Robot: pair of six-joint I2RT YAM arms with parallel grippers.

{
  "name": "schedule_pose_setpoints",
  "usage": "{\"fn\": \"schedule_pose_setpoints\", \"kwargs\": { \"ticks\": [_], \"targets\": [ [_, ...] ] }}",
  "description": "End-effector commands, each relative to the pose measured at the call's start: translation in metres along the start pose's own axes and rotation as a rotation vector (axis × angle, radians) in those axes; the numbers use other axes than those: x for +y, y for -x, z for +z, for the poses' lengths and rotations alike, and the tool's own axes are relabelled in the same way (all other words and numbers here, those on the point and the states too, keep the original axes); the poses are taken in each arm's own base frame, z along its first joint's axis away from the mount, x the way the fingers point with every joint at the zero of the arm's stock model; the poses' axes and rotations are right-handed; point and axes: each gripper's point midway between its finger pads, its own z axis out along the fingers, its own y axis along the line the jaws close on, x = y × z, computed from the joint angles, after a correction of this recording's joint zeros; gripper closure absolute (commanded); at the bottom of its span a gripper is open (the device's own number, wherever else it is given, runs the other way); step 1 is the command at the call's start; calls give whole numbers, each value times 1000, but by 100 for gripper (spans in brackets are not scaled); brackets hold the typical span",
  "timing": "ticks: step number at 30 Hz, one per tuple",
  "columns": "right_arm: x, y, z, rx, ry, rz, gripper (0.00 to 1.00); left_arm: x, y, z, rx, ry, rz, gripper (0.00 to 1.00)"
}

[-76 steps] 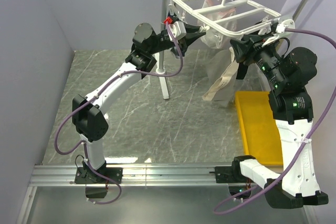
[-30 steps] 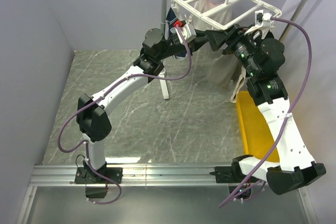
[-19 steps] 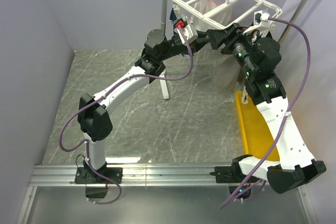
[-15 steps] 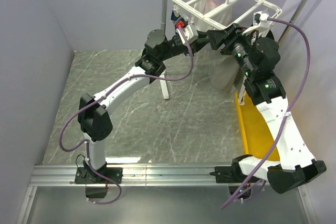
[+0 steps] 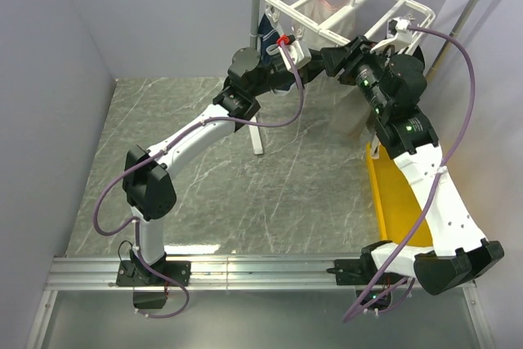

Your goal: Clip the underwear to the hanger

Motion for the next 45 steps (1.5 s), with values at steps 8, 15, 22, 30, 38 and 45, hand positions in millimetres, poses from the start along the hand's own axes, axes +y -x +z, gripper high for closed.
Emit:
{"fn": "schedule_pose_setpoints", "kwargs": {
  "ticks": [8,15,22,30,38,45],
  "targets": [
    [-9,18,11,-59,-47,-11,74,-5,51,5,-121,-47,61,99],
    [-13,28,11,-77,-60,-23,98,-7,43,0,-94,-45,65,75],
    [-12,32,10,-82,-40,-21,100,-10,32,-24,-42,-38,50,45],
    [-10,36,8,-91,-32,2,100,-50,-7,-84,54,-19,58,20],
    [-11,33,11,-83,-38,4,100,-151,-62,-123,69,-210,349,21],
    [-8,32,9,-73,-25,2,100,-187,-97,-100,47,-437,821,25]
  ]
}}
